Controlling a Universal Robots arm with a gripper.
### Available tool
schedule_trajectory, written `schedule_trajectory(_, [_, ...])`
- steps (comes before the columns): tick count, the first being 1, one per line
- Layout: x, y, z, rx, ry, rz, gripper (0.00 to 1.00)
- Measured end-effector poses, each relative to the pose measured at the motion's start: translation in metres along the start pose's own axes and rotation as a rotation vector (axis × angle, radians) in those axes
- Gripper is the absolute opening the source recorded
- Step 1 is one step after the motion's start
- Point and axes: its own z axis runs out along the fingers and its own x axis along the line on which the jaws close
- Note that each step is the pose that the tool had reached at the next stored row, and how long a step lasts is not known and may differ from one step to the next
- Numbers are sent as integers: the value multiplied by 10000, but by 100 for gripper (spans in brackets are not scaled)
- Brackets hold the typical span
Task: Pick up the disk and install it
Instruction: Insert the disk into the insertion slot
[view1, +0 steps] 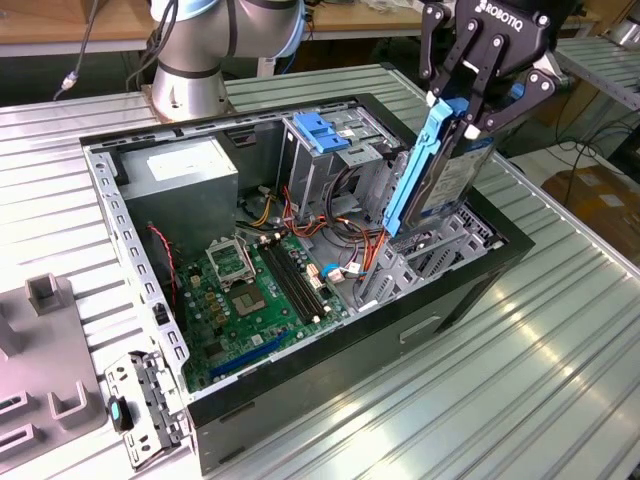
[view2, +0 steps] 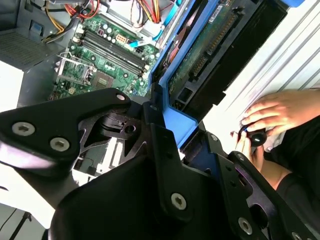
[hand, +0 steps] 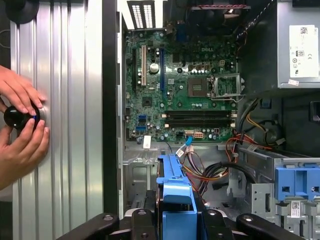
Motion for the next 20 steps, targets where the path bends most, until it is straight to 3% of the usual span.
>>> schedule_trajectory(5, [13, -104, 39, 0, 0, -1, 37])
schedule_trajectory(8, [41, -136, 68, 0, 1, 0, 37])
schedule_trajectory(10, [81, -157, 86, 0, -40, -1, 37])
schedule_trajectory(13, [121, -171, 114, -4, -157, -1, 37])
schedule_trajectory(14, [123, -172, 122, -10, -339, -3, 37])
schedule_trajectory(15, [124, -172, 124, -12, -453, -3, 37])
schedule_trajectory(16, [127, -172, 127, -15, -554, -4, 37])
schedule_trajectory(17, [138, -173, 133, -14, -592, -4, 37])
schedule_trajectory(18, [149, -173, 139, -15, -595, -5, 37])
schedule_trajectory(19, [176, -173, 184, -16, -592, -5, 37])
schedule_trajectory(20, [175, -174, 250, -14, -455, -3, 37])
